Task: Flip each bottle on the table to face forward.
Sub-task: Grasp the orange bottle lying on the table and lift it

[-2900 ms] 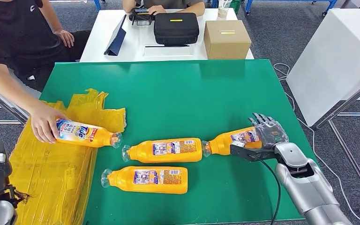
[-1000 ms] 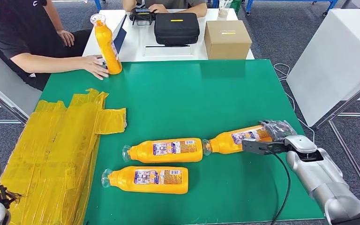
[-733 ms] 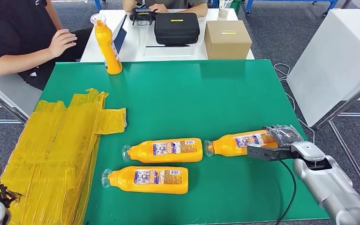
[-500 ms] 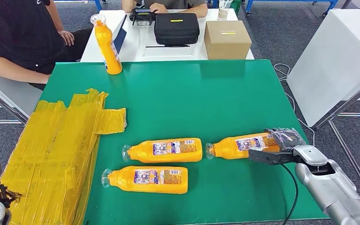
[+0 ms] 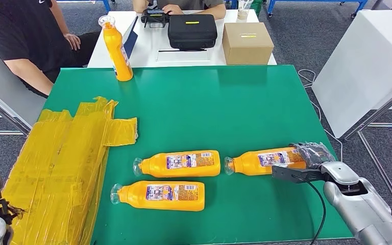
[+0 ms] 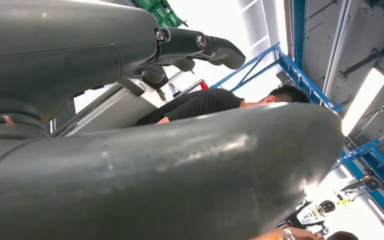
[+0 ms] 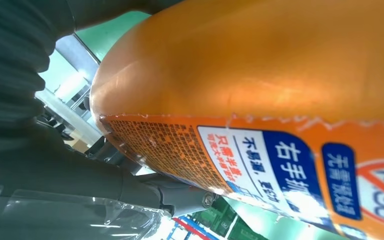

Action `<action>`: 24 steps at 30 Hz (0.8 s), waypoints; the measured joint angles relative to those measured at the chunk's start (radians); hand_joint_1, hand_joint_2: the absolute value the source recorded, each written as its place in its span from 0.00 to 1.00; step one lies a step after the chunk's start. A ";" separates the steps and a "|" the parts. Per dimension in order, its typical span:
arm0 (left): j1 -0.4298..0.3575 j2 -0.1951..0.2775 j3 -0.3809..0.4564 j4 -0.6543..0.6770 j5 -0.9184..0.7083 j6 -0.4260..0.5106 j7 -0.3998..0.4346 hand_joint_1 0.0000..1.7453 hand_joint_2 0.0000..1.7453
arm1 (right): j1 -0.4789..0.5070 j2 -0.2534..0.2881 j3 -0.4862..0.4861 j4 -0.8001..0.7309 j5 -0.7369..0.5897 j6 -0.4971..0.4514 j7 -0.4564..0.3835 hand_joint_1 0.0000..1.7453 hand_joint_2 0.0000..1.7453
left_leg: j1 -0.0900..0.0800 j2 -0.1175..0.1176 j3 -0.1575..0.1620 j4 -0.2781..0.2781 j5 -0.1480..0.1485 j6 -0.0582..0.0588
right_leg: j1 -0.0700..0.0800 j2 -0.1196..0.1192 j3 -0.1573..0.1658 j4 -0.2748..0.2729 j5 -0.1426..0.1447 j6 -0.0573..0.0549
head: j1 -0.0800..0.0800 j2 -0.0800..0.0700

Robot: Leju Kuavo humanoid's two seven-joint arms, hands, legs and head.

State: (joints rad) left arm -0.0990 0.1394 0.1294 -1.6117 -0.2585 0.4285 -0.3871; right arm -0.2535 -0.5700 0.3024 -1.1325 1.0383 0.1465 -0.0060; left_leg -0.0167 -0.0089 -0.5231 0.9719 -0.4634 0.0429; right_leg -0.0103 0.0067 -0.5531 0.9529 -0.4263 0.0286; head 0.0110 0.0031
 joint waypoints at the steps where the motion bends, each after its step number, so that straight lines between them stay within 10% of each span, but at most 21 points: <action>1: -0.003 0.000 0.000 0.003 0.000 0.000 0.000 0.00 0.00 | 0.000 0.000 -0.001 0.000 0.001 0.001 0.000 1.00 1.00 | 0.000 0.000 0.000 0.000 0.000 0.000 | 0.000 0.000 0.000 0.000 0.000 0.000 | 0.000 0.000; 6: -0.013 0.000 -0.001 0.015 0.001 0.002 -0.001 0.00 0.00 | 0.000 0.000 -0.002 0.000 0.006 0.003 -0.001 1.00 1.00 | 0.000 0.000 0.000 0.000 0.000 0.000 | 0.000 0.000 0.000 0.000 0.000 0.000 | 0.000 0.000; 10: -0.016 0.000 -0.003 0.017 0.001 0.002 -0.001 0.00 0.00 | 0.000 0.000 -0.002 0.000 0.008 0.003 -0.001 0.10 1.00 | 0.000 0.000 0.000 0.000 0.000 0.000 | 0.000 0.000 0.000 0.000 0.000 0.000 | 0.000 0.000; 11: -0.016 0.000 -0.003 0.017 0.001 0.003 -0.001 0.00 0.00 | 0.000 0.000 -0.002 0.000 0.009 0.005 -0.002 0.00 1.00 | 0.000 0.000 0.000 0.000 0.000 0.000 | 0.000 0.000 0.000 0.000 0.000 0.000 | 0.000 0.000; 24: -0.042 0.000 -0.008 0.025 0.001 0.009 0.000 0.00 0.00 | -0.047 0.008 0.015 0.025 0.031 0.021 -0.003 0.00 1.00 | 0.000 0.000 0.000 0.000 0.000 0.000 | 0.000 0.000 0.001 0.000 0.000 0.000 | 0.000 0.000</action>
State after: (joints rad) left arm -0.1412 0.1396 0.1217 -1.5868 -0.2579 0.4376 -0.3876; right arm -0.3007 -0.5615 0.3173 -1.1071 1.0688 0.1671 -0.0092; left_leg -0.0167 -0.0087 -0.5228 0.9719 -0.4634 0.0429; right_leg -0.0104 0.0067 -0.5524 0.9529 -0.4262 0.0286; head 0.0110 0.0031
